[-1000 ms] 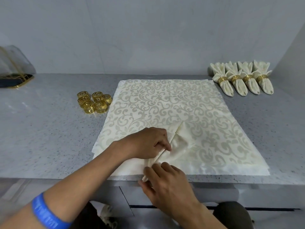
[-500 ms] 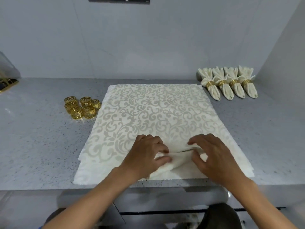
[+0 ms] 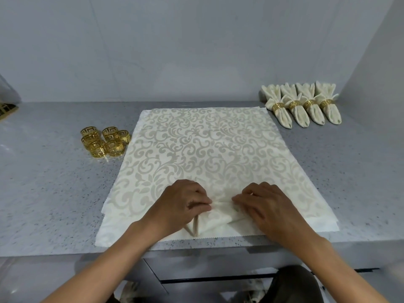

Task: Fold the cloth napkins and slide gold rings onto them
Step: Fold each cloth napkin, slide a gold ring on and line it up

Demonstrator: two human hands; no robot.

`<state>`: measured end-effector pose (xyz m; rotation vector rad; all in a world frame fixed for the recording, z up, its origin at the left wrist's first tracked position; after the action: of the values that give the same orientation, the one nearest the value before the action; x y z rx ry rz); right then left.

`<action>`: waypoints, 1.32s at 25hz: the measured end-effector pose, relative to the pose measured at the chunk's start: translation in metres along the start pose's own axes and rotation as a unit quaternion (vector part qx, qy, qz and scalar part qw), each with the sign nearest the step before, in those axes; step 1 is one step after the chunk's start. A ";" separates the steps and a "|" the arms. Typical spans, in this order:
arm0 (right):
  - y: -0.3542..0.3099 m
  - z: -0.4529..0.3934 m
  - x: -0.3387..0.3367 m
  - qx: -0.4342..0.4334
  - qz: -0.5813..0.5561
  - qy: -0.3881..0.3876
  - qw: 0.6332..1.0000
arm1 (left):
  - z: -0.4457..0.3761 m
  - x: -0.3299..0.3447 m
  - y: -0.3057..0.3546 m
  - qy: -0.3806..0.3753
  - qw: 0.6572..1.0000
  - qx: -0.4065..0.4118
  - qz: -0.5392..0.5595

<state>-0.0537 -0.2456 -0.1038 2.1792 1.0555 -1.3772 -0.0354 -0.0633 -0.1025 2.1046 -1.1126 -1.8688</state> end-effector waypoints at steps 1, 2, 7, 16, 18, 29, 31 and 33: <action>-0.005 0.000 0.000 -0.019 0.024 -0.003 1.000 | 0.002 0.002 0.001 -0.007 1.000 0.014 -0.022; -0.009 0.002 0.000 -0.034 0.037 -0.008 0.999 | 0.006 0.004 0.001 -0.015 0.998 0.037 -0.052; -0.011 0.009 0.002 -0.021 0.007 -0.064 0.998 | 0.030 0.007 0.007 -0.088 0.981 0.081 -0.150; -0.007 0.005 -0.005 0.007 -0.042 -0.005 0.999 | 0.039 0.006 0.013 -0.125 0.976 0.039 -0.175; -0.006 0.004 -0.005 0.008 -0.047 0.000 0.999 | 0.035 0.007 0.017 -0.081 0.984 0.030 -0.157; -0.012 -0.001 -0.022 0.121 -0.056 0.052 0.990 | -0.001 -0.022 0.026 0.006 0.986 -0.090 -0.140; 0.000 -0.011 -0.036 0.202 -0.156 0.063 0.965 | -0.016 -0.039 0.022 -0.081 0.965 -0.249 0.024; 0.024 -0.029 -0.039 0.254 -0.191 0.042 0.947 | -0.026 -0.036 0.012 -0.176 0.881 -0.387 0.208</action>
<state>-0.0278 -0.2584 -0.0577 2.4943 1.3225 -1.9214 -0.0162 -0.0608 -0.0611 1.0311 -0.6100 -2.0266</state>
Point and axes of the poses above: each hand's wrist, its own z-axis away from the middle knuckle, its own x-axis out of the palm, y = z × x, the point moved 8 cm from there along -z, towards the middle knuckle, and after that the axes turned 12 degrees about -x, right-handed, at the moved point
